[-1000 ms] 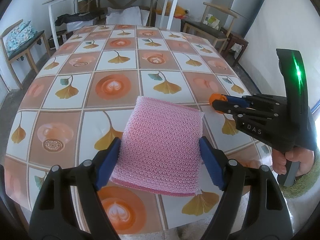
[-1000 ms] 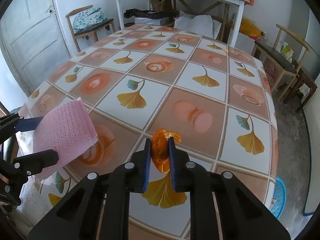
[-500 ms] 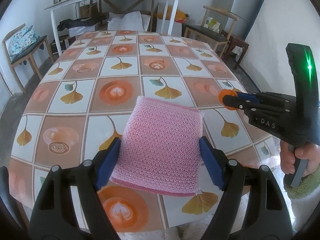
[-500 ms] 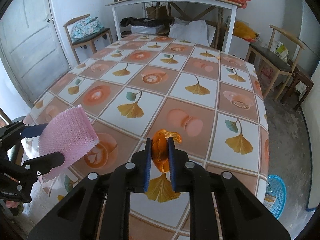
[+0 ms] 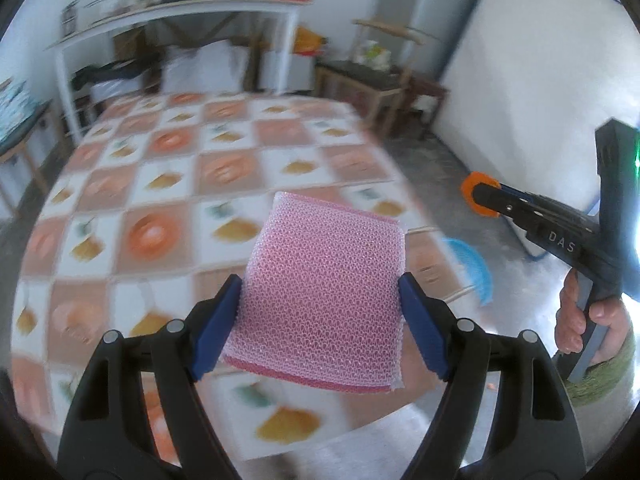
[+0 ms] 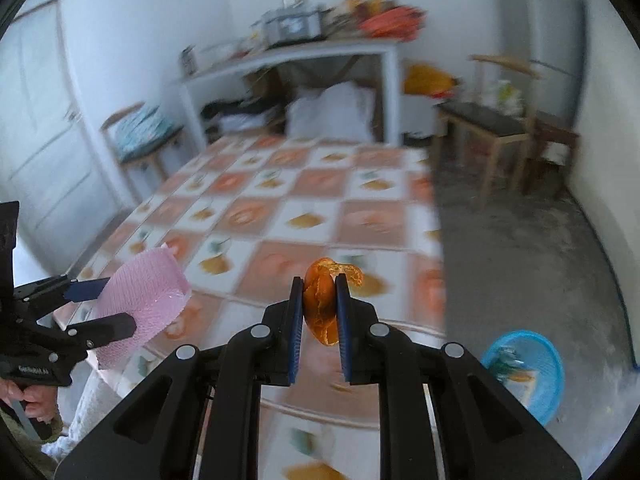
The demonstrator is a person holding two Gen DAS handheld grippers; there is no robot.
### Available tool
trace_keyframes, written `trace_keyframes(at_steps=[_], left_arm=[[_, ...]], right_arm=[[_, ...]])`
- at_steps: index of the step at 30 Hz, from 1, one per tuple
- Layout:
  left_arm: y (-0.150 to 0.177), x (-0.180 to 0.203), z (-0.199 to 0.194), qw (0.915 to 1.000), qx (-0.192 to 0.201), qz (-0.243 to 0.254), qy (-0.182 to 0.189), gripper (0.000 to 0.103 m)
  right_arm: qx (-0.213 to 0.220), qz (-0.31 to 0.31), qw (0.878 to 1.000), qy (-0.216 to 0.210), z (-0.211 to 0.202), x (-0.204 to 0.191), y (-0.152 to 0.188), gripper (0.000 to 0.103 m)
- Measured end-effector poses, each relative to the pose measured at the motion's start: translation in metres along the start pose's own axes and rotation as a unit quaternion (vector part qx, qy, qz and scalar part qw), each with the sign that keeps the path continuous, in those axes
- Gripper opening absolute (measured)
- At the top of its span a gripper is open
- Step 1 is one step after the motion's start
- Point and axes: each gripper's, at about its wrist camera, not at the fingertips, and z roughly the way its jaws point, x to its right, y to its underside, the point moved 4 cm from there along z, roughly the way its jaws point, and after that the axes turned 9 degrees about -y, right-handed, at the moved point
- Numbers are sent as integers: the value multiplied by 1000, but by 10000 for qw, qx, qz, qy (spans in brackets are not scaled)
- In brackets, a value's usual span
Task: Collect trash
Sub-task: 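Carry the pink cloth and orange peel in both grippers over the wastebasket, then open both grippers to drop the cloth and peel into the wastebasket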
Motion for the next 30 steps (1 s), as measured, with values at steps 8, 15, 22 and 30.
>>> trace_keyframes(at_steps=[8,15,22,30], left_arm=[[-48,127,27,9887,-270,565,1359,75],[-45,238,100,9676,-1399,715,1974,75],[-24,318,176,9549,-2221,715,1834,75],[-18,366,270,9588,-2492,564,1244,87]], right_arm=[[254,1140,9857,1212,-97,127,49,16],[-47,2476,9573,1493,-102,221,132,16],[-201,3352,9307,1449,-89,276,189,16],[-242,3659,9186,1471,-83,297,212,16]])
